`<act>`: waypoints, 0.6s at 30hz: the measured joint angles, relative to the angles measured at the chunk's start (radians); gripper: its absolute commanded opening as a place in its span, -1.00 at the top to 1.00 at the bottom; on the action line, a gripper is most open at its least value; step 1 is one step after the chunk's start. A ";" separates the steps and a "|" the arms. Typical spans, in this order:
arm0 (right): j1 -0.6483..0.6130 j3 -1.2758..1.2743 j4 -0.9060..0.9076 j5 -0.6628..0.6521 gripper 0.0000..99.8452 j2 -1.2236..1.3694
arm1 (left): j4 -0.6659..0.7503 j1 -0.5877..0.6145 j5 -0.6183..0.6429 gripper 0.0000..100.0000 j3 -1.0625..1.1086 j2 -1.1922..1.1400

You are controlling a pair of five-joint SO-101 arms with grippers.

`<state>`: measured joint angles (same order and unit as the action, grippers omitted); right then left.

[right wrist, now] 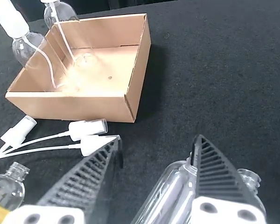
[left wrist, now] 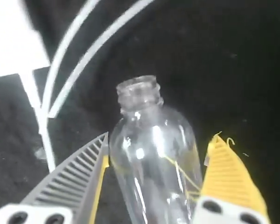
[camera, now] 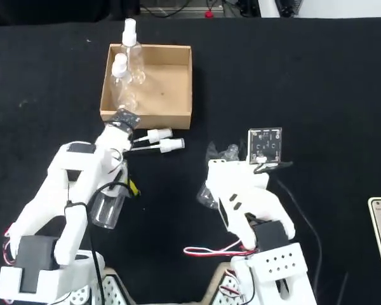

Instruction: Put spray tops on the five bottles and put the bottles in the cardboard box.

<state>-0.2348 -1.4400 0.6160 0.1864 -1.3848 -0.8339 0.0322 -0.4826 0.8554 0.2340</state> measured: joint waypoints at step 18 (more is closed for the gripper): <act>0.000 0.000 0.000 0.000 0.53 0.000 | 0.066 0.015 0.000 0.49 0.044 0.002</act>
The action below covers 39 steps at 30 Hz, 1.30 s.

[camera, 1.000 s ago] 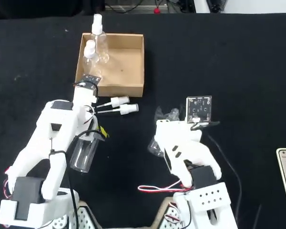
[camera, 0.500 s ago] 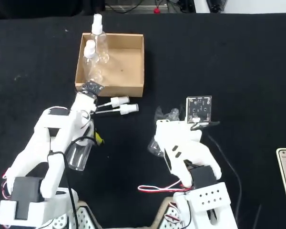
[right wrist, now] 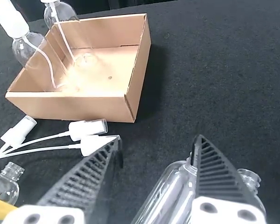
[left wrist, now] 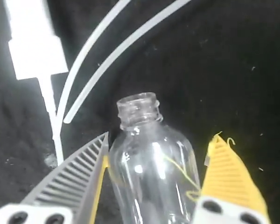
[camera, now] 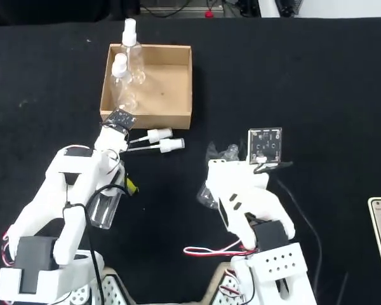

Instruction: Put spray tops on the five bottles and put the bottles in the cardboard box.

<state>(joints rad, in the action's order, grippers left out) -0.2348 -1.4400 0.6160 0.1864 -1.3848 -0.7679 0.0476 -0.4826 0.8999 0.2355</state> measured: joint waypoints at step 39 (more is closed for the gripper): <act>0.000 0.000 0.000 0.000 0.53 0.000 | -0.288 -0.269 -0.063 0.37 -0.196 0.000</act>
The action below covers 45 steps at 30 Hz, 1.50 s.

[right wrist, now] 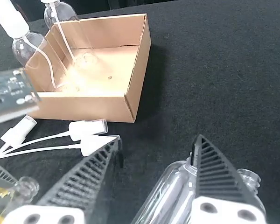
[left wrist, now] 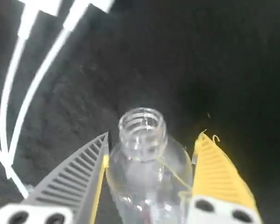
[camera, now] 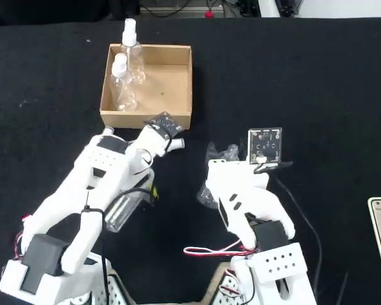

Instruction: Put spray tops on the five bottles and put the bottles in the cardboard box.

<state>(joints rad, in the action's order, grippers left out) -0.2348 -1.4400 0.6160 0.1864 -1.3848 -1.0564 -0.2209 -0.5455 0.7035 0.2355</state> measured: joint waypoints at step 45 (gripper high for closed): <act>0.000 0.000 0.000 0.000 0.53 0.000 | 0.140 0.120 -0.002 0.55 0.141 0.000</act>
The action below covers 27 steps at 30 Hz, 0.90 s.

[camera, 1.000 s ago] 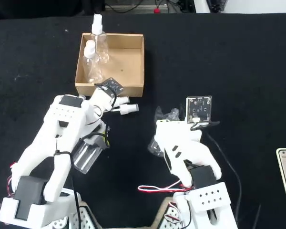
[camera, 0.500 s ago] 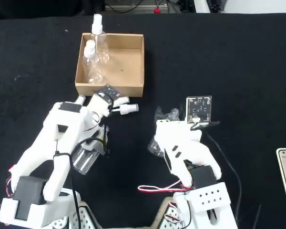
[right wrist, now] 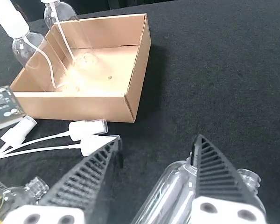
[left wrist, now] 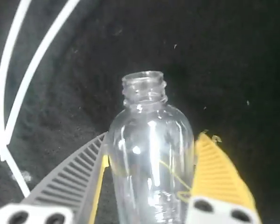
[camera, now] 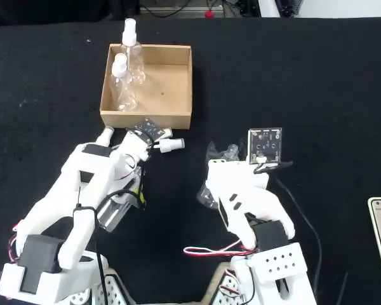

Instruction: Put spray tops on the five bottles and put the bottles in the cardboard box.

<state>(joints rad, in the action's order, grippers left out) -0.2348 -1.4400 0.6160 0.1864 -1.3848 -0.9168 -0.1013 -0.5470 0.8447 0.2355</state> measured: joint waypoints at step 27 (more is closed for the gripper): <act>0.000 0.028 0.095 0.000 0.53 0.002 | -0.040 0.095 0.163 0.56 0.138 0.485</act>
<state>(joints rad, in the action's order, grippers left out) -0.2348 -1.4124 0.7112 0.1864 -1.3832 -0.9567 -0.0061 -0.3844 0.9828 0.7204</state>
